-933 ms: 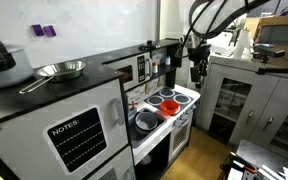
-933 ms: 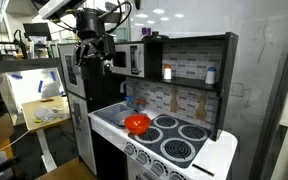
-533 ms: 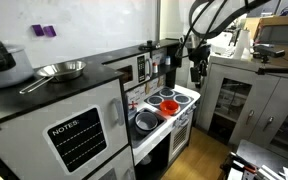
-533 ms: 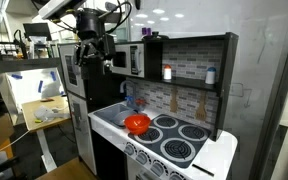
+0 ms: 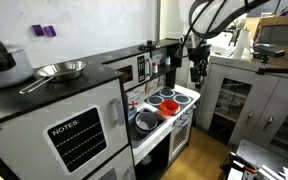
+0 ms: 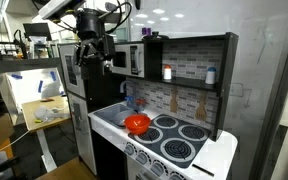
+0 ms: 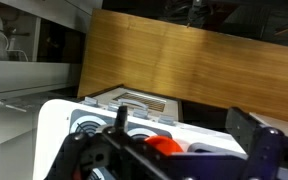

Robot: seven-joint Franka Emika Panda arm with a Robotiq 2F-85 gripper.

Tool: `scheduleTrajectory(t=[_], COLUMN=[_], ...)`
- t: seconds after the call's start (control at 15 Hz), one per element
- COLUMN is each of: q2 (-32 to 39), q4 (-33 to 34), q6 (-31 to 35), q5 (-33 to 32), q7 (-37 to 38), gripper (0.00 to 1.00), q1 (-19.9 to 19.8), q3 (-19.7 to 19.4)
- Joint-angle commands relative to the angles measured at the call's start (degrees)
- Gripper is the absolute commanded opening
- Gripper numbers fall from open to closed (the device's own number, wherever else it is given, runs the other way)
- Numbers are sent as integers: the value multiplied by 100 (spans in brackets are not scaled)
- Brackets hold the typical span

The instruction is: Open the microwave

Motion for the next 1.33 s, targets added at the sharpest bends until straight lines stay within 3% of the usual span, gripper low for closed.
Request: scheduleTrajectory(t=[0.0, 0.6, 1.27], q2=[547, 2027, 1950], q4=[490, 2056, 2083], q6=[-197, -247, -568], q5=[549, 2051, 3366], q7=[270, 1874, 3390], gripper=[100, 100, 100], q1=[1, -106, -466], q3=[-131, -238, -656])
